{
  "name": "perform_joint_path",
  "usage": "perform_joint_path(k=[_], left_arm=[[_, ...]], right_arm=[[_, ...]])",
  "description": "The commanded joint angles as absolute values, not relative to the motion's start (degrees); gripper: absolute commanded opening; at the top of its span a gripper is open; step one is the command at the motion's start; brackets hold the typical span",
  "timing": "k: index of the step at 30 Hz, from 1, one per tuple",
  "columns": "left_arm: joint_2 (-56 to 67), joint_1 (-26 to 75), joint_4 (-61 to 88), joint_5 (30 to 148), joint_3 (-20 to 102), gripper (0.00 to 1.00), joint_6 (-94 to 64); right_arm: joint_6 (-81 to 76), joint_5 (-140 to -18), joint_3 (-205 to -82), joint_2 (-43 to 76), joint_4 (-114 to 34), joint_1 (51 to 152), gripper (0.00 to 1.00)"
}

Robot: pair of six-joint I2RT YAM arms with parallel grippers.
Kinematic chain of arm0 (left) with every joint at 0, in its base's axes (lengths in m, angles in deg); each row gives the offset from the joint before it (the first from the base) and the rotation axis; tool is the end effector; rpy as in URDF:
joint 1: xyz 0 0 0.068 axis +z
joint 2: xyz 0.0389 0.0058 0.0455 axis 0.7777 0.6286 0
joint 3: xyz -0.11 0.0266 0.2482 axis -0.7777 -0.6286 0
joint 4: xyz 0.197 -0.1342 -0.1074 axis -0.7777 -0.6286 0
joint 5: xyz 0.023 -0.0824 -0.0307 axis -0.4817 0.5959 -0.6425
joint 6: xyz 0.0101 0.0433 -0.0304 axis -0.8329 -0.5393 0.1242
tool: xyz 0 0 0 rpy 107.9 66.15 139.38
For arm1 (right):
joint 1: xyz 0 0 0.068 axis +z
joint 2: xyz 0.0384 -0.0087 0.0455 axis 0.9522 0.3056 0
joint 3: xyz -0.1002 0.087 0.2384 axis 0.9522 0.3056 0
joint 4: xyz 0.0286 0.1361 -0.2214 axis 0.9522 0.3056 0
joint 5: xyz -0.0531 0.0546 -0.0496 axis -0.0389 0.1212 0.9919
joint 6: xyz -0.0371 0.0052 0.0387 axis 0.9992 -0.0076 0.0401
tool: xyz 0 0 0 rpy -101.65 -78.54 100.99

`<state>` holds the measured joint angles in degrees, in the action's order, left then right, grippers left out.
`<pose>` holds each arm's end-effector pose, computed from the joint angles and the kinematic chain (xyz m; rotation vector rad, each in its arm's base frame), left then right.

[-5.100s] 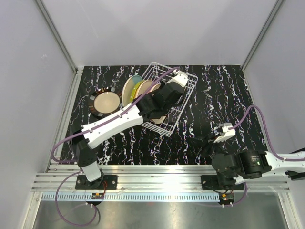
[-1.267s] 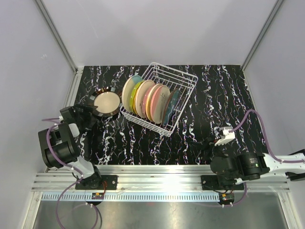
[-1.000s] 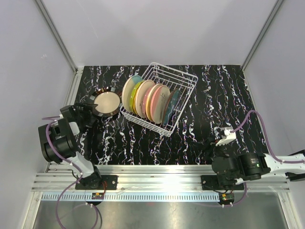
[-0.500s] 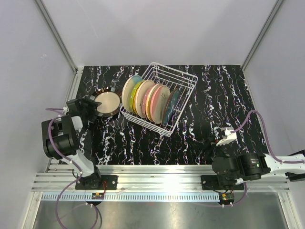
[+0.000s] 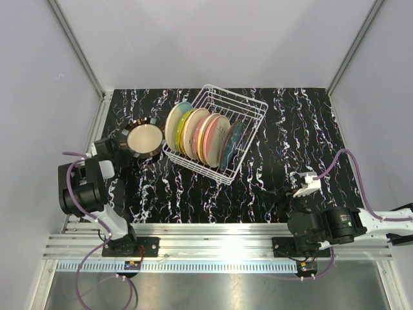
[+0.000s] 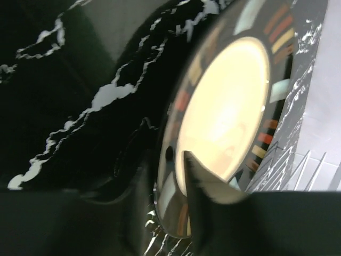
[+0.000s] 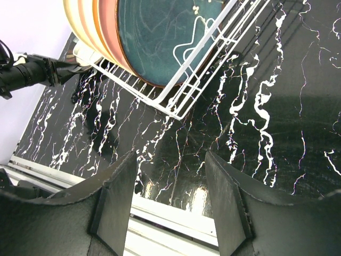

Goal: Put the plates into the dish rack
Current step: Grab a plate with the left arm

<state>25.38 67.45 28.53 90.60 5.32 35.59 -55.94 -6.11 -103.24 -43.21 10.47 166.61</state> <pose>0.2936 0.0800 0.1248 -1.4260 1.8808 -0.6035 0.0270 0.0706 0.2743 0.0263 1.8657 0.6183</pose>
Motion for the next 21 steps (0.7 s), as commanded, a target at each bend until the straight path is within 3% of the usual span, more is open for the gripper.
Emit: perform_joint_path(k=[1,4,7,15,21], left_arm=[[26.8,67.5,22.7,87.3,4.2,0.19,35.2],[25.4,67.5,20.7,87.1,5.4,0.06,35.0],[22.1,67.6,18.9,86.3,6.1,0.00,35.0],[7.8,67.5,2.7,76.8,11.6,0.00,33.6],[-3.5,67.6,-1.4,73.7,12.6,0.00,30.3]], right_arm=[[-56.4,-2.7,-103.7,-43.5,9.9,166.9,0.62],[-56.4,-3.0,-103.8,-43.2,9.8,166.9,0.62],[-55.8,-2.9,-104.6,-42.3,9.4,166.9,0.62],[-52.2,-3.6,-106.2,-38.5,5.4,166.9,0.61],[-39.3,-6.0,-107.1,-34.0,-6.3,166.9,0.63]])
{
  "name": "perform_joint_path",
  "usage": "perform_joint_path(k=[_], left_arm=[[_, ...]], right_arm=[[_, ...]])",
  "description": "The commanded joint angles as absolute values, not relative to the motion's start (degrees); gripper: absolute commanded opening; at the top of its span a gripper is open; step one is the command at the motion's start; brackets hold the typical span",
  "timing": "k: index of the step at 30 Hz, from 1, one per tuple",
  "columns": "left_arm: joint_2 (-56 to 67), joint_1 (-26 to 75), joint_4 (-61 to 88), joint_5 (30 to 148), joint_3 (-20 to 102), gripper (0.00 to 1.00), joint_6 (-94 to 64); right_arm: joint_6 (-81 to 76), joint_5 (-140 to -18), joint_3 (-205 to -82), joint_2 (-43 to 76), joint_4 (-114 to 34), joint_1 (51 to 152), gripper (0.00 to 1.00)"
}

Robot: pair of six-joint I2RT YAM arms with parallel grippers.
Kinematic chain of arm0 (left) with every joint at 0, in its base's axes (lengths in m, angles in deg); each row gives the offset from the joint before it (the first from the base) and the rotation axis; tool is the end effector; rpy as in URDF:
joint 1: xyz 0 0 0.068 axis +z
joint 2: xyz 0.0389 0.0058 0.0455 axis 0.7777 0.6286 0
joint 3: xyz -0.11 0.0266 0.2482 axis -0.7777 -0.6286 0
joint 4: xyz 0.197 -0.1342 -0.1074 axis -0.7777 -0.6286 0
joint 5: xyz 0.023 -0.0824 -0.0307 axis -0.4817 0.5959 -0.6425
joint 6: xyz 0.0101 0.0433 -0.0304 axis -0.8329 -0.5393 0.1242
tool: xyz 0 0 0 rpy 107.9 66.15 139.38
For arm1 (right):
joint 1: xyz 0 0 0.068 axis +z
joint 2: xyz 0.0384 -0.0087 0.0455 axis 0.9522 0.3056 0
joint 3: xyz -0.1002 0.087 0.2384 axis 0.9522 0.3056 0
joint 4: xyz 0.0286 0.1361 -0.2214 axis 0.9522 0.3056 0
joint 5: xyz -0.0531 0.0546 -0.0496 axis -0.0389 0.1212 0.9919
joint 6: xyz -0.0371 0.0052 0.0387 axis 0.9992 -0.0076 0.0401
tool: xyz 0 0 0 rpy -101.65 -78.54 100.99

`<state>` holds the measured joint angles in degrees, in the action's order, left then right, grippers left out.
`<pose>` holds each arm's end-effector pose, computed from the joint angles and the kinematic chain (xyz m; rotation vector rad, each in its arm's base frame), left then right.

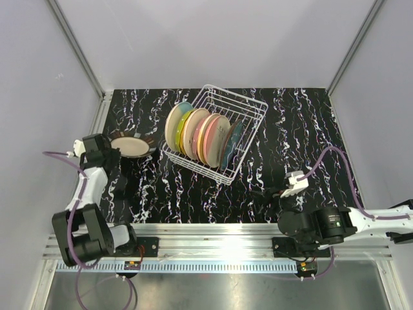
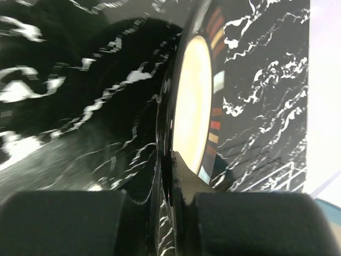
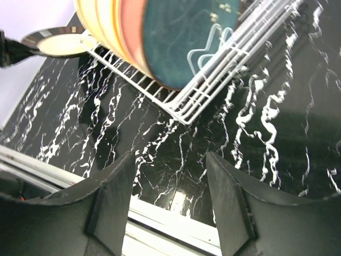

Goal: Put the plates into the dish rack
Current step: Grab a plate with the left arm, then pass the plate from the left arm to the right

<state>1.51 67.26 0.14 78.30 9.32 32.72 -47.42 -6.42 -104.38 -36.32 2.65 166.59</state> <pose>0.2479 0.0736 0.2152 -1.4463 1.8245 -0.3375 0.0249 0.0965 0.2827 -0.0898 1.8443 0.5518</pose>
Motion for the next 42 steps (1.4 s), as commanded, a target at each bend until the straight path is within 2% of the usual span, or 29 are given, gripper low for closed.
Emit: perform_joint_path(k=[1,6,9,14,15,27,35,42], left_arm=[[-4.4,67.5,-2.1,73.3,12.9,0.00,29.2],[-10.0,67.6,-6.4,74.0,13.2,0.00,25.8],[-15.5,67.5,-8.6,75.1,11.1,0.00,25.3],[-23.6,67.4,-10.8,80.3,6.4,0.00,26.6],[-25.4,67.0,-10.8,80.4,4.6,0.00,27.1],[-35.2,62.2,-20.9,85.3,0.0,0.00,27.6],[-39.2,60.4,-24.9,84.9,-0.6,0.00,26.0],[-39.3,59.0,-27.2,85.1,1.8,0.00,24.6]], right_arm=[[-34.1,-6.7,-107.5,-33.2,-11.1,166.9,0.64],[-12.0,-15.2,-109.4,-24.7,-31.0,166.9,0.71],[-1.7,-20.7,-111.9,-15.3,-39.1,166.9,0.73],[10.6,-26.2,-114.3,-4.4,-55.6,166.3,0.79],[11.0,-30.3,-114.8,-1.2,-57.1,165.8,0.80],[11.7,-54.8,-125.5,20.8,-58.8,153.5,0.80],[18.4,-59.1,-136.6,38.3,-53.8,151.5,0.83],[19.7,-60.0,-139.9,44.9,-52.6,148.7,0.84]])
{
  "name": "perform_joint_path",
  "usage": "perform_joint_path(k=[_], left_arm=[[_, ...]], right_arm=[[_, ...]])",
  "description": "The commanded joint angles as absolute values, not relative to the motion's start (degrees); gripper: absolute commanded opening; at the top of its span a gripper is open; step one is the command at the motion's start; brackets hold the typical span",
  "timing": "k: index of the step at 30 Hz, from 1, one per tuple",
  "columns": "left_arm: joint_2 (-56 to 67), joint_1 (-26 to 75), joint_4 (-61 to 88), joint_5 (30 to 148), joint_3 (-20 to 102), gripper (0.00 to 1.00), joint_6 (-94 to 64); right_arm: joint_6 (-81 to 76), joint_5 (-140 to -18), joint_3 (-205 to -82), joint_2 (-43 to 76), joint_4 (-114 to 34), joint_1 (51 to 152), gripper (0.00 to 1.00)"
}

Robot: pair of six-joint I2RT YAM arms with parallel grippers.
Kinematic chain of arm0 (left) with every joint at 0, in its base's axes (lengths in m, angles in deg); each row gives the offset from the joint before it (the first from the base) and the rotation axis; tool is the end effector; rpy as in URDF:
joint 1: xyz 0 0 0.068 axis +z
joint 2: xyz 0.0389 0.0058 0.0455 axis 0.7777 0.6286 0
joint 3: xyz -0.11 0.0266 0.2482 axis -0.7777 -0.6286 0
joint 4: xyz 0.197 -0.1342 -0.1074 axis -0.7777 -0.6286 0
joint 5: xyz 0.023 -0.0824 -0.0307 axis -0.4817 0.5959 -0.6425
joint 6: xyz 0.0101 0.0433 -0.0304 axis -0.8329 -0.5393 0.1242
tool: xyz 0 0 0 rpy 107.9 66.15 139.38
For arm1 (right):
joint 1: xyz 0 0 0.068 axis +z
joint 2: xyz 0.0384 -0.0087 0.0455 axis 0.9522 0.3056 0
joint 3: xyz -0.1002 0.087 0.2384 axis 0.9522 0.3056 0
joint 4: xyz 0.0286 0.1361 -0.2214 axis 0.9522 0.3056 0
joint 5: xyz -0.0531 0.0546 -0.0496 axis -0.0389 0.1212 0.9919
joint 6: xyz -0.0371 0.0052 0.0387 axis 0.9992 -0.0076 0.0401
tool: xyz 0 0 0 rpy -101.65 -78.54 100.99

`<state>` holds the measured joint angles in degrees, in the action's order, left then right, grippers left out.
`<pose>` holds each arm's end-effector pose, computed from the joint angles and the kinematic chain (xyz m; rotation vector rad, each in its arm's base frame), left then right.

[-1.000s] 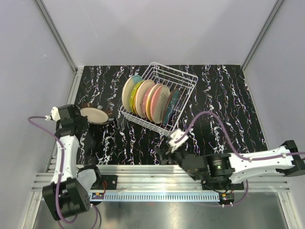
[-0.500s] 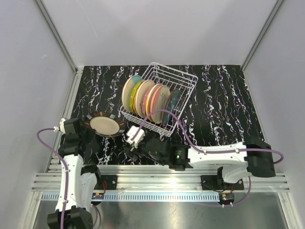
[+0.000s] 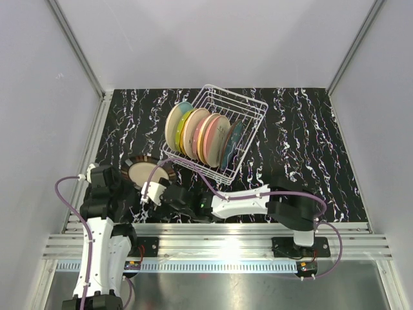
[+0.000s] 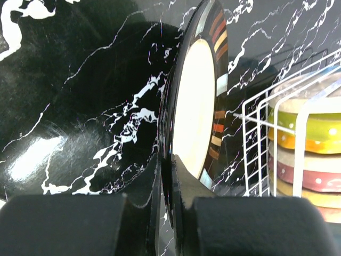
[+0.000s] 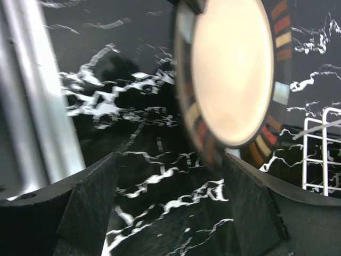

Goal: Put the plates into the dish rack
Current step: Pass the plate from the left arm to the right

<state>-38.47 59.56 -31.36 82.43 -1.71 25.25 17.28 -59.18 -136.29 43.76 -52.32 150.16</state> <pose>0.1191 0.0167 0.2255 -1.1904 2.0681 -0.4044 0.0963 0.4147 0.2025 -1.3833 1.5520 0.4806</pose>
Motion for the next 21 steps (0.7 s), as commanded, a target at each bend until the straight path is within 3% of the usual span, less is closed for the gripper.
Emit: perform_joint_path(k=[1,9,13,17,21], left_arm=[[-39.0,58.9,-27.3,85.6,2.2,0.00,24.6],[-39.0,57.5,-30.1,89.8,3.7,0.00,26.3],[-39.1,56.9,-30.7,91.7,4.0,0.00,27.0],[-38.6,56.8,-29.9,93.8,4.3,0.00,27.5],[-38.3,56.7,-28.1,95.3,3.4,0.00,28.4]], right_arm=[[20.4,-59.6,-140.3,45.6,-52.5,148.6,0.84],[24.8,-57.0,-142.8,52.9,-55.6,146.1,0.84],[26.2,-56.2,-143.3,53.8,-57.3,146.1,0.77],[25.6,-54.0,-140.5,51.0,-60.8,146.6,0.62],[25.1,-52.5,-138.2,48.2,-62.5,147.3,0.39]])
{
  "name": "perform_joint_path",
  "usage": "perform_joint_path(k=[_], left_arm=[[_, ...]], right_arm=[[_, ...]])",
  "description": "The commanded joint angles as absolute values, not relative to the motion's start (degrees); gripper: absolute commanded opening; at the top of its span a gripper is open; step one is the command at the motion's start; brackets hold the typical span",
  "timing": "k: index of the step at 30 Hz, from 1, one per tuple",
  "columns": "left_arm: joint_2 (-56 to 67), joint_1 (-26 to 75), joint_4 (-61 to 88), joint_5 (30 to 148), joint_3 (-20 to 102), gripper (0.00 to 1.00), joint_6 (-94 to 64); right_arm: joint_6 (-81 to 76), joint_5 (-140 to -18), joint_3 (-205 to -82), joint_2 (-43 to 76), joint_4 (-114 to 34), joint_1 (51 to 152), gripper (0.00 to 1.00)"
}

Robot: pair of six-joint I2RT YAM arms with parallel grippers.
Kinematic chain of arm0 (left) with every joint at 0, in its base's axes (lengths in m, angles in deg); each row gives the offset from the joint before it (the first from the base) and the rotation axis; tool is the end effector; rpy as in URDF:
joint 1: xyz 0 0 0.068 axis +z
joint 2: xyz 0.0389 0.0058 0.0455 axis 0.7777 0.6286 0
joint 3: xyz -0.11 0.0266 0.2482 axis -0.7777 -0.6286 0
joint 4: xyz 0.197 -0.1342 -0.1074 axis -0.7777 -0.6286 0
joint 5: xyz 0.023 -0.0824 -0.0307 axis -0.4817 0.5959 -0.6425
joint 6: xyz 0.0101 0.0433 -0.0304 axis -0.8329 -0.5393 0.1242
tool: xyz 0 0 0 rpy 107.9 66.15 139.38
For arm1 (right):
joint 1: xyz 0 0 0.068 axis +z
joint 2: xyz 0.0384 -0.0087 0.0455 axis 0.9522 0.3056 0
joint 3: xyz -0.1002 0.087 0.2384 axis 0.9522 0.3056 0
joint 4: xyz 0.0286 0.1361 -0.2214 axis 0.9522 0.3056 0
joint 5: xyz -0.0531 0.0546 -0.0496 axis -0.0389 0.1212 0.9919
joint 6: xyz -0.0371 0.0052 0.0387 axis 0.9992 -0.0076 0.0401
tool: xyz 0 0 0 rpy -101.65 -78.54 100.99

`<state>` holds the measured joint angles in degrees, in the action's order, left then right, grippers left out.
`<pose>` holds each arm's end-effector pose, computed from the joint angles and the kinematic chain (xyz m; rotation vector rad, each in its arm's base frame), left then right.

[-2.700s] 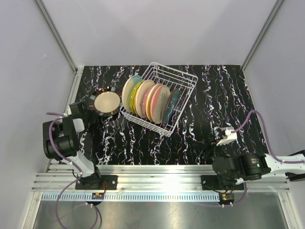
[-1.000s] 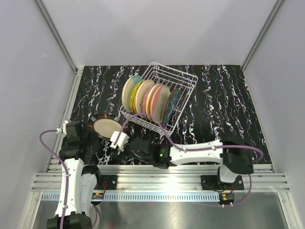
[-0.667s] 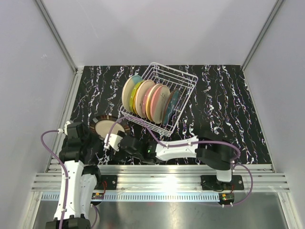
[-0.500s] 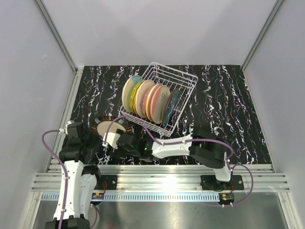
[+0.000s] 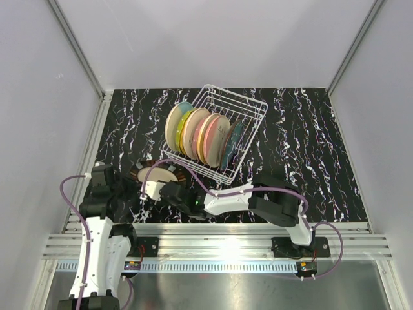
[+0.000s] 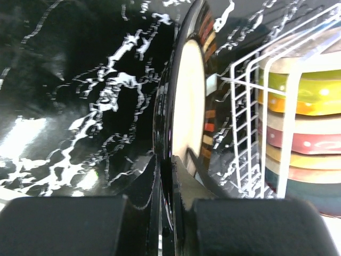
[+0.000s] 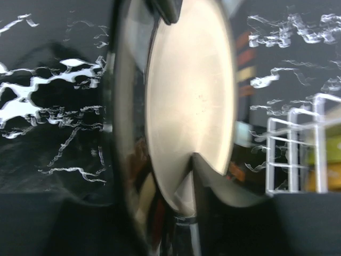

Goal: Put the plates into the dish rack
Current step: Pass the plate from the left arm to the right, then insert the plate into the dish rack

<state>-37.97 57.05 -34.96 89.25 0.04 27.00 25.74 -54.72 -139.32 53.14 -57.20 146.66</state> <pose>0.1167 0.0070 0.2300 -1.1614 2.1642 -0.5608 0.1305 0.4306 0.1591 -1.4103 1.5134 0.2642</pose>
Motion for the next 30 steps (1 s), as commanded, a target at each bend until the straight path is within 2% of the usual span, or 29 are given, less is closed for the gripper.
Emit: perform_joint_path(k=[1,3,5,7,8,11,18,24,30], left_arm=[[-38.2,56.7,-27.7,95.6,3.2,0.00,28.5],[-37.9,56.6,-27.1,96.0,3.1,0.04,28.5],[-37.7,56.7,-26.3,96.3,3.5,0.15,28.6],[-37.3,56.7,-25.5,96.4,4.2,0.29,28.3],[-36.3,56.8,-24.6,96.7,5.1,0.45,27.9],[-32.9,56.8,-24.5,96.8,8.9,0.59,26.0],[-24.5,56.8,-21.6,98.3,18.9,0.71,22.3],[-18.9,56.9,-19.3,97.2,25.2,0.72,20.0],[-15.0,57.9,-16.3,96.0,26.3,0.73,18.3]], right_arm=[[25.0,-52.4,-137.9,47.5,-62.4,147.6,0.35],[24.8,-52.1,-137.0,46.0,-62.4,148.7,0.27],[24.7,-52.6,-136.5,44.8,-61.7,149.5,0.21],[24.3,-53.0,-136.0,44.0,-60.3,150.7,0.17],[24.1,-53.7,-135.8,42.9,-59.7,151.1,0.16],[22.7,-54.5,-134.5,40.4,-57.8,153.5,0.11],[16.2,-55.0,-128.9,32.5,-53.6,157.5,0.10],[8.5,-53.7,-120.5,23.9,-52.3,158.8,0.02],[1.6,-51.2,-114.0,16.3,-50.7,159.3,0.01]])
